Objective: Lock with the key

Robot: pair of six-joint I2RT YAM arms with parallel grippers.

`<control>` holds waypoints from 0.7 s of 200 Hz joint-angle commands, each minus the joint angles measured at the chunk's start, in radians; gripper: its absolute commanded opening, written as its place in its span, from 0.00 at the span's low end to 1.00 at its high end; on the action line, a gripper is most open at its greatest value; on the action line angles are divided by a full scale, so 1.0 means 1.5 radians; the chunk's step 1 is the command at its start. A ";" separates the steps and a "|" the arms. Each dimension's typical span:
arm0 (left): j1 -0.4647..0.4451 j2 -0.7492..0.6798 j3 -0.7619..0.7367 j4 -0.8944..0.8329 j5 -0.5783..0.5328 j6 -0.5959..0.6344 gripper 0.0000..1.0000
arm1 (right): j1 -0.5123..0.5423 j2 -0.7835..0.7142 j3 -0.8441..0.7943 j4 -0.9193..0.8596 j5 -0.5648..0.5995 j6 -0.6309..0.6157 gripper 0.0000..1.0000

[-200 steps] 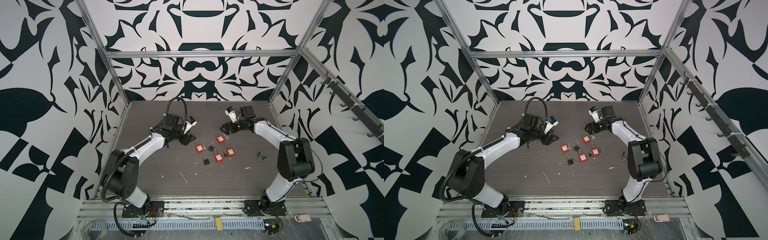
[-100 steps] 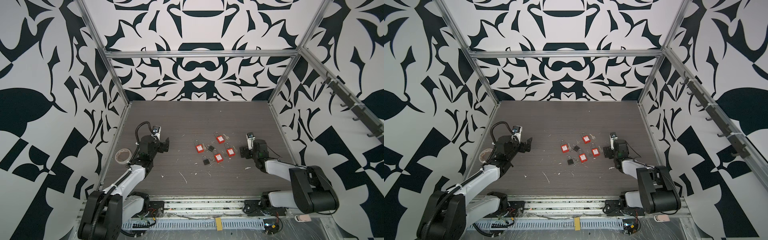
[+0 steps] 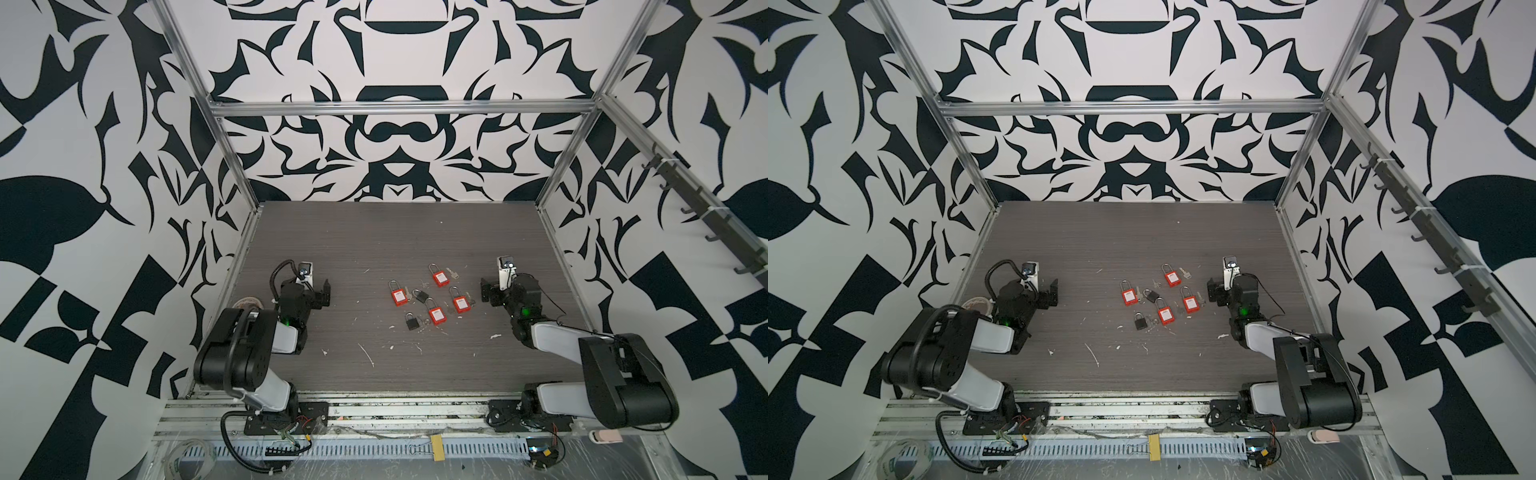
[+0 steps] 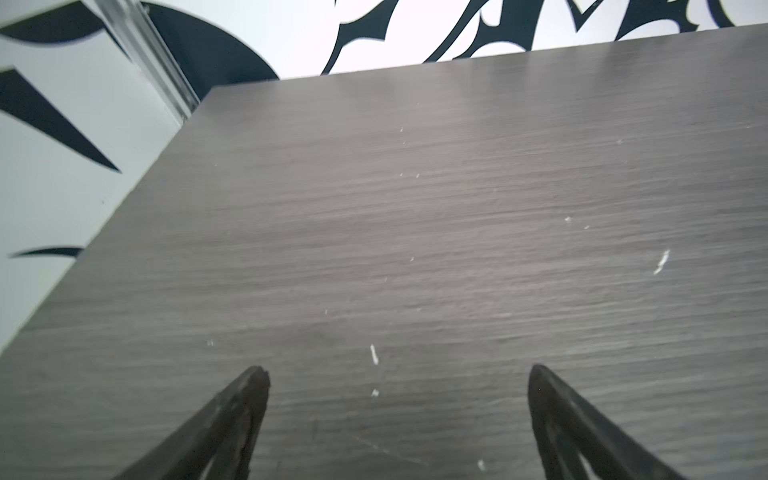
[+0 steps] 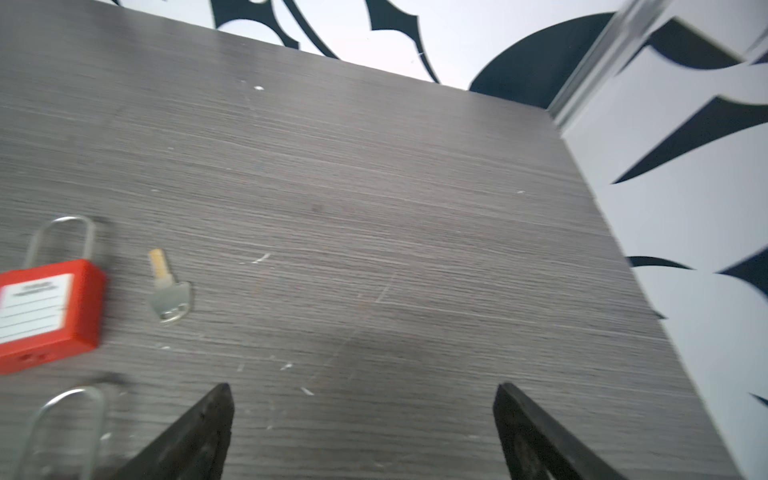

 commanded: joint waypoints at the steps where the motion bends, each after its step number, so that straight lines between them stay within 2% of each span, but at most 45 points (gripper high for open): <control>1: 0.012 -0.031 0.006 0.051 0.064 -0.019 0.99 | -0.013 0.047 0.007 0.102 -0.065 0.043 1.00; 24: 0.013 0.004 -0.010 0.138 0.063 -0.015 0.99 | -0.011 0.143 -0.042 0.296 -0.089 0.047 1.00; 48: 0.014 -0.004 0.004 0.106 0.050 -0.022 0.99 | -0.012 0.127 -0.019 0.222 -0.049 0.060 0.99; 63: 0.015 -0.011 0.060 -0.012 0.055 -0.023 0.99 | -0.011 0.126 0.001 0.180 -0.073 0.048 0.99; 76: 0.016 -0.020 0.104 -0.119 0.064 -0.022 0.99 | -0.011 0.128 -0.007 0.197 -0.069 0.049 0.99; 99: 0.018 -0.010 0.093 -0.080 0.061 -0.023 0.99 | -0.011 0.125 0.006 0.170 -0.074 0.044 0.99; 140: 0.017 -0.013 0.098 -0.096 0.061 -0.023 0.99 | -0.011 0.126 0.007 0.168 -0.069 0.043 0.99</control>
